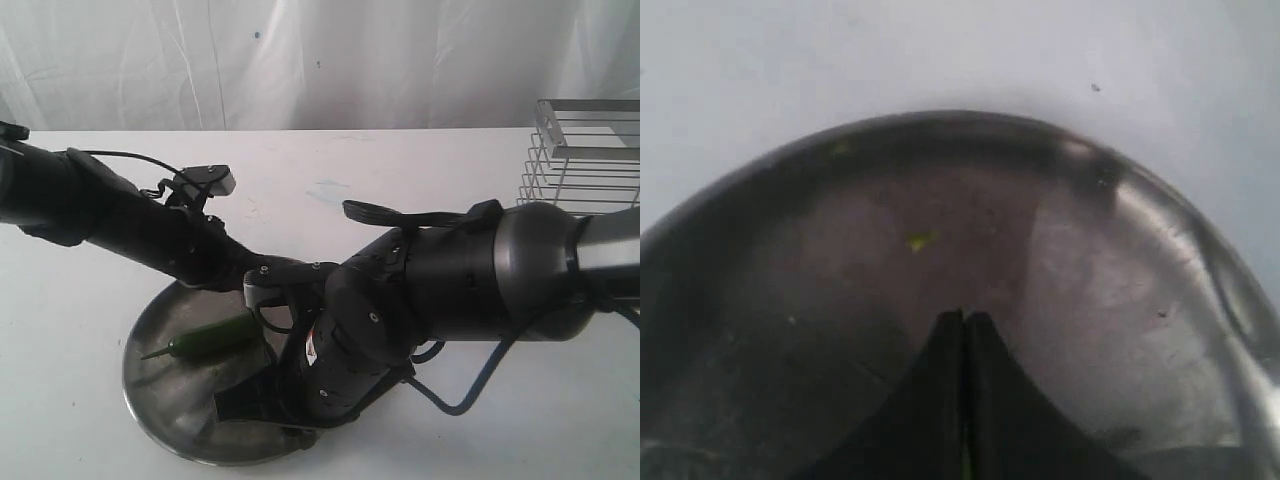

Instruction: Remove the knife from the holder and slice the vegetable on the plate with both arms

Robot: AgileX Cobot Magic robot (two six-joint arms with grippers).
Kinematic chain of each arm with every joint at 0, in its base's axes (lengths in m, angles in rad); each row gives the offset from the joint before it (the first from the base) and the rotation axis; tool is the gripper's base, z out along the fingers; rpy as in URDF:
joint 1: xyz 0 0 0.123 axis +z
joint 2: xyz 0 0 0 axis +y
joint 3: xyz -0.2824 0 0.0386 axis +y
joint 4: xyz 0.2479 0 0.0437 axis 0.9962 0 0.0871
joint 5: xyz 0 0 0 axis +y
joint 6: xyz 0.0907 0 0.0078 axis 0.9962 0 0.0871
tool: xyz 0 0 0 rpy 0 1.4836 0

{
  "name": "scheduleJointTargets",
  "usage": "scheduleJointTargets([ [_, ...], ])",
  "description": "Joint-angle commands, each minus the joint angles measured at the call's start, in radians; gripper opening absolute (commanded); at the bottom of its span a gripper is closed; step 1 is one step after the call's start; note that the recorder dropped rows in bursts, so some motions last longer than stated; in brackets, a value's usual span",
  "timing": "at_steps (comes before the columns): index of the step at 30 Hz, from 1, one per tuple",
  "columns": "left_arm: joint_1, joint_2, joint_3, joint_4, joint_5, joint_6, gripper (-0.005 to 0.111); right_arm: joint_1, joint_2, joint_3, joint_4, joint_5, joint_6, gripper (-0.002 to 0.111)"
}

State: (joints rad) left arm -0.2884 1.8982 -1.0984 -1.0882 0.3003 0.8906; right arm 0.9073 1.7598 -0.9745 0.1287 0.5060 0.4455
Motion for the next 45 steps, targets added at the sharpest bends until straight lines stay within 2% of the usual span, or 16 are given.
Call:
scheduleJointTargets([
  [1,-0.003,-0.002,0.034,-0.010,-0.021,0.001,0.000,0.000,-0.002,-0.001,-0.009,0.002,-0.005,0.000],
  [11,-0.003,0.004,0.038,0.002,-0.036,0.005,0.000,0.000,-0.002,-0.001,-0.009,0.002,-0.005,0.000],
  [17,-0.003,0.063,0.038,0.022,0.030,0.007,0.000,0.000,0.004,-0.001,-0.031,-0.001,-0.005,0.000],
  [23,-0.003,0.091,0.038,0.051,0.043,0.007,0.000,0.000,0.028,-0.001,-0.031,0.106,-0.005,0.000],
  [29,-0.003,0.091,0.038,0.051,0.128,0.007,0.000,0.000,0.028,-0.001,-0.031,0.122,-0.028,0.000],
  [36,-0.003,0.091,0.038,0.057,0.217,0.005,0.000,0.000,0.028,-0.001,-0.007,0.249,-0.090,0.000],
  [45,-0.003,0.084,0.038,0.049,0.181,0.003,0.000,0.000,0.028,-0.001,-0.007,0.166,-0.086,0.000],
])
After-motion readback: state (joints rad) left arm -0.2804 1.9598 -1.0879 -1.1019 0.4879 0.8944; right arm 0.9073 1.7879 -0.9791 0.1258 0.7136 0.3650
